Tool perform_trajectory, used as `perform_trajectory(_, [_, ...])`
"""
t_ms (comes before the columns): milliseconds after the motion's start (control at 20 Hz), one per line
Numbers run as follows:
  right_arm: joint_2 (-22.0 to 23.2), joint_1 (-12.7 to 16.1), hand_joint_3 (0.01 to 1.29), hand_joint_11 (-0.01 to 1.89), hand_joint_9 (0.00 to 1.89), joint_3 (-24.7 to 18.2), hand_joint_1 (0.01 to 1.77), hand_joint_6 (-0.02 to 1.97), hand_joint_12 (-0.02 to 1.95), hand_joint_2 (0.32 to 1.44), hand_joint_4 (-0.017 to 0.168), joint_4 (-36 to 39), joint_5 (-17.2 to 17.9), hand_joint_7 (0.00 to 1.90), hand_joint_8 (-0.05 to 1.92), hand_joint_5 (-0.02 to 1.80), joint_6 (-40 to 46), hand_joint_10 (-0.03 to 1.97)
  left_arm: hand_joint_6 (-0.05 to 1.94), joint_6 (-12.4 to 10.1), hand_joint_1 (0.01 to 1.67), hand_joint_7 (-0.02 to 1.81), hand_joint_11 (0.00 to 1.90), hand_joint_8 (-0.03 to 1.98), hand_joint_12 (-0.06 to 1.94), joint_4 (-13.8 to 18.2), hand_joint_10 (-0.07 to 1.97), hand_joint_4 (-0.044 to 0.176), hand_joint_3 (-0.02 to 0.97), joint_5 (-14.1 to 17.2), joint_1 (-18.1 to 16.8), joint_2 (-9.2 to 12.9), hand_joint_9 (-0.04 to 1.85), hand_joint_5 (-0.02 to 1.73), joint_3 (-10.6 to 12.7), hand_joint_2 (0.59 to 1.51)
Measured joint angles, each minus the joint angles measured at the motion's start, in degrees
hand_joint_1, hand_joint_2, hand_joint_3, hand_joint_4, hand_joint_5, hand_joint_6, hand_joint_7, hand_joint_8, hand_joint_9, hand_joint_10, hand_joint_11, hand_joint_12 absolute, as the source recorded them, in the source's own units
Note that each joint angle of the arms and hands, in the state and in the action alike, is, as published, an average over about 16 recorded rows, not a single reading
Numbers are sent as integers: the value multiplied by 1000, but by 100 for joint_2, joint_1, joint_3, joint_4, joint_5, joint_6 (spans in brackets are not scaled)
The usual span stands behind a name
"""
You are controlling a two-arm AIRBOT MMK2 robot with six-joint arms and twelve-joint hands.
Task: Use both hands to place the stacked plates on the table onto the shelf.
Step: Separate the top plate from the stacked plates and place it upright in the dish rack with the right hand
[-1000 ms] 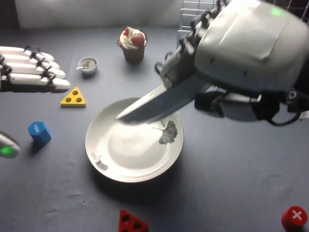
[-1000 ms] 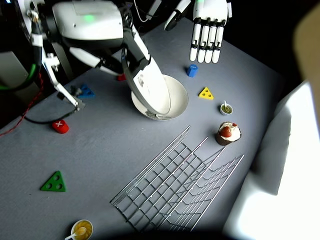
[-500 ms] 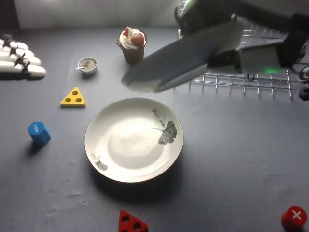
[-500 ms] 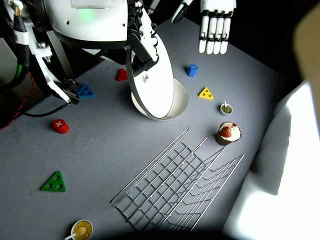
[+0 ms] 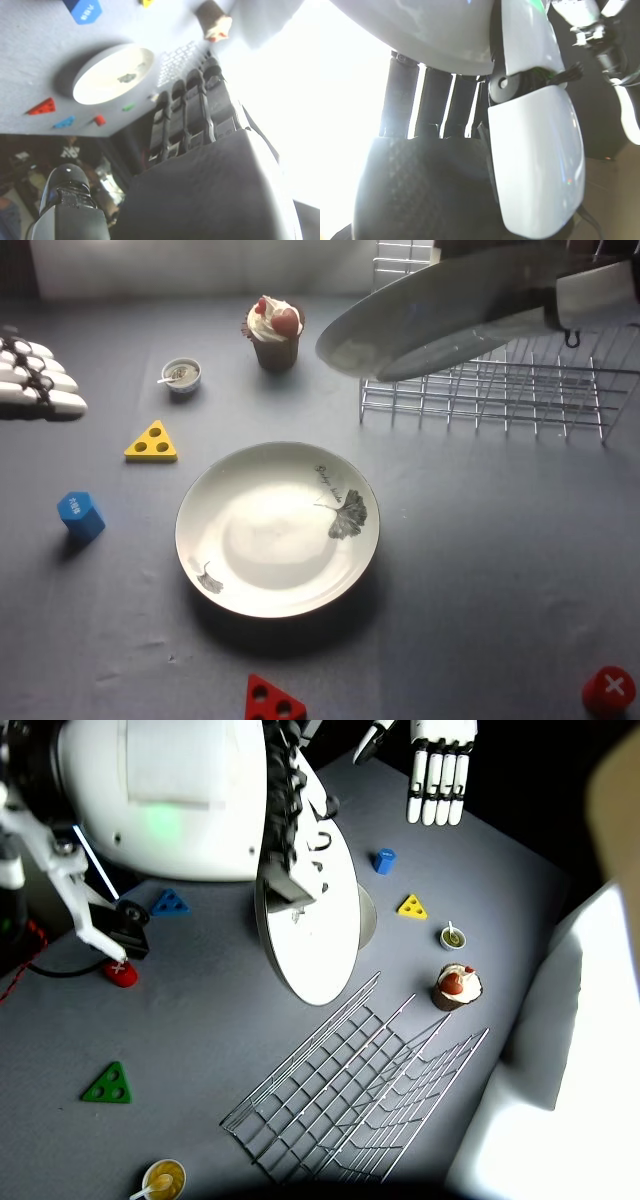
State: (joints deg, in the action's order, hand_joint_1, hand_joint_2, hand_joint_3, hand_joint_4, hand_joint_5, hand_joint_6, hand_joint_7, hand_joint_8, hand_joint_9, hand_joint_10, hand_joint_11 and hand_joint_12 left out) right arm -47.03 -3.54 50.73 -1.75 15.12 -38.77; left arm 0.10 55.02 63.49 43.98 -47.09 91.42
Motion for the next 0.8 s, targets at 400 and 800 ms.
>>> perform_trajectory(400, [-58,235,13,1009,1181,494,1456,833,1303,957,-8,-596,-309,1150,477,920,246,632,16,0,85,134,139,0,12,-117,7,1,5,143,-140,-125,129,122,189,995])
perform_trajectory(800, [-195,484,13,1012,1174,996,1462,861,1301,957,-8,-1385,-835,1202,372,928,216,619,16,1,104,149,141,-1,12,-165,8,1,5,171,-327,-189,147,128,238,994])
